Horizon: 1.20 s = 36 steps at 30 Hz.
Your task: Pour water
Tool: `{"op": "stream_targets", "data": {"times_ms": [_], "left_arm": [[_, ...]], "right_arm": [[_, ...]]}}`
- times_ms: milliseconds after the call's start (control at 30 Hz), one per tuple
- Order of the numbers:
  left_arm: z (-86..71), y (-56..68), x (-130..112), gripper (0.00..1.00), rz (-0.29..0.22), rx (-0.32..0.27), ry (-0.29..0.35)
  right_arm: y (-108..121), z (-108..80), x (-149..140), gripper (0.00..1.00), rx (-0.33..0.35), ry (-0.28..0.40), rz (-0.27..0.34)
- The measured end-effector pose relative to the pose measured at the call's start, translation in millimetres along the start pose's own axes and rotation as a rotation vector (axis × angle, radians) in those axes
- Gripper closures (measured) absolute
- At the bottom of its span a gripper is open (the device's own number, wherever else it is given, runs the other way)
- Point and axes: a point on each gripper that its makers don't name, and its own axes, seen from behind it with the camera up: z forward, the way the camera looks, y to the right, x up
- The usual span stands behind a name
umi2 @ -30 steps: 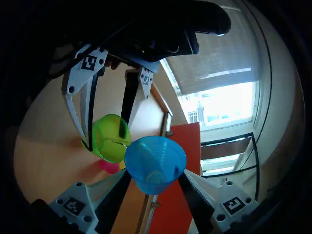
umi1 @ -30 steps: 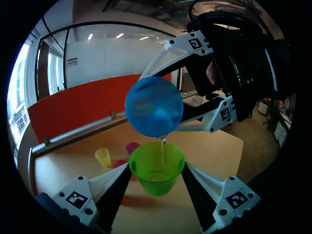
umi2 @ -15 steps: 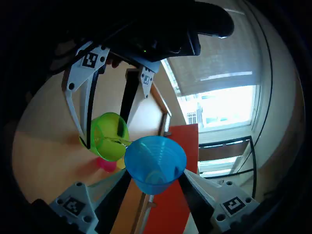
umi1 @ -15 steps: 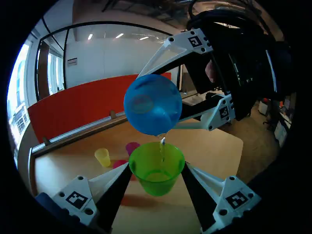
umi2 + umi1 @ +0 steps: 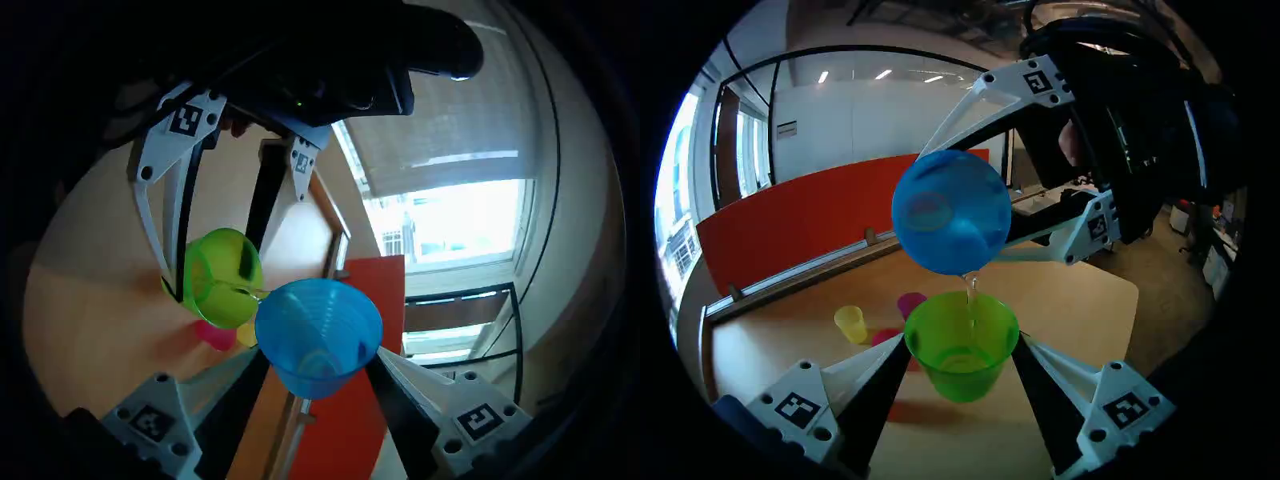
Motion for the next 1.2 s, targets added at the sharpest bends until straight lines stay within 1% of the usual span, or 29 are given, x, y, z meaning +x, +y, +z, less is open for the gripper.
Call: {"op": "stream_targets", "data": {"times_ms": [200,600,900,1200], "left_arm": [[-0.7,-0.1,0.8,0.13,0.002,0.000,0.001],[-0.1,0.7,0.6,0.13,0.006,-0.001,0.000],[0.8,-1.4,-0.3,0.13,0.007,0.001,-0.002],[2.6,-3.1,0.9,0.13,0.005,0.001,0.001]], "right_arm": [[-0.7,-1.5,2.7,0.15,0.000,-0.009,-0.018],[-2.1,-1.6,10.2,0.15,-0.001,0.004,-0.036],[-0.7,-1.3,8.3,0.15,-0.003,0.004,-0.048],[4.2,-0.8,5.3,0.15,-0.014,0.004,-0.072]]}}
